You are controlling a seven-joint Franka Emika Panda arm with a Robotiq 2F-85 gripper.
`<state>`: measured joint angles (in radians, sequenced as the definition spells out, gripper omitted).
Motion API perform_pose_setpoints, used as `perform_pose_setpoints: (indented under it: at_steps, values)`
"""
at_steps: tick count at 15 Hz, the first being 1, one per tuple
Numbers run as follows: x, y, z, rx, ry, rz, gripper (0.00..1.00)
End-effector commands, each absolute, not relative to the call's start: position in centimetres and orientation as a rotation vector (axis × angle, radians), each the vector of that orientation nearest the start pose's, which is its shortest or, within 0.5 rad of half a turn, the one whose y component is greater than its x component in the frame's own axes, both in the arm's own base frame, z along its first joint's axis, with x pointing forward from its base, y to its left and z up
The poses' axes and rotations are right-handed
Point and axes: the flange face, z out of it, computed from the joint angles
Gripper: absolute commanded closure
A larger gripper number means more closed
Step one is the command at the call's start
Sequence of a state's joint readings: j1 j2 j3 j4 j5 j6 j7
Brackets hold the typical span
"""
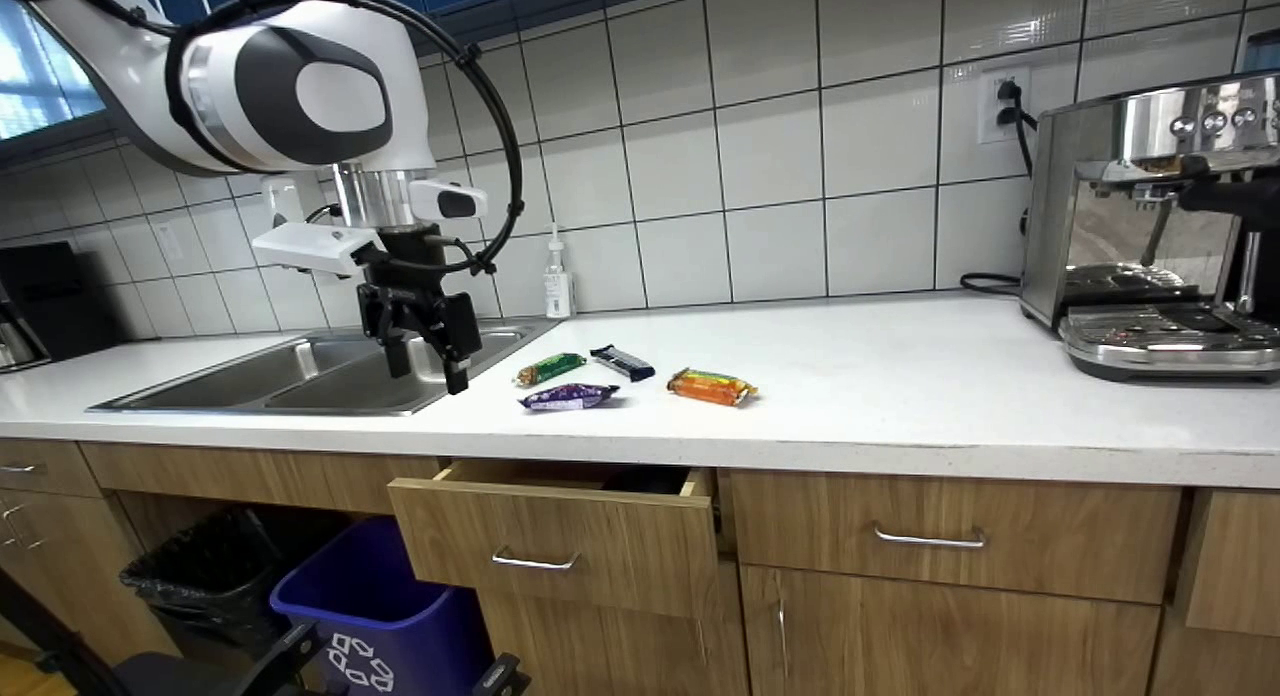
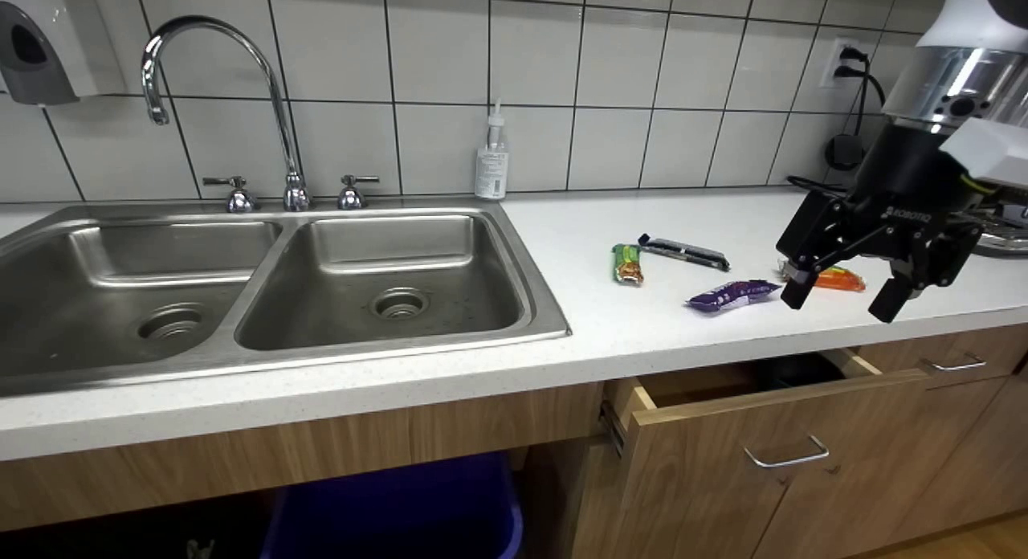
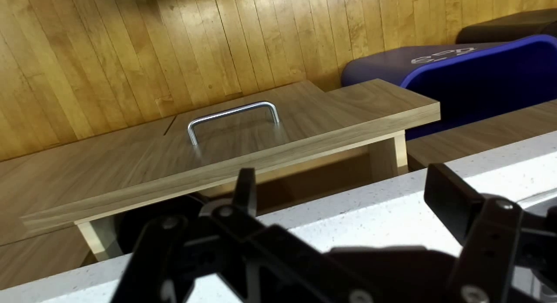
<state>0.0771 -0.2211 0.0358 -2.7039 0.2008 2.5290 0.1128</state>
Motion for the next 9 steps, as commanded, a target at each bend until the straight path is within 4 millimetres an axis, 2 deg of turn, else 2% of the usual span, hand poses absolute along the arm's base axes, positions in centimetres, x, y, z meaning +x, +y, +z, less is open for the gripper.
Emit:
perform_pose_setpoints:
  at_steps: [1,9]
  values:
    - [40.7,3.9,30.0,-3.032,0.233,-0.059,0.00]
    - [41.4,2.0,28.7,-3.085,0.092,-0.076,0.00]
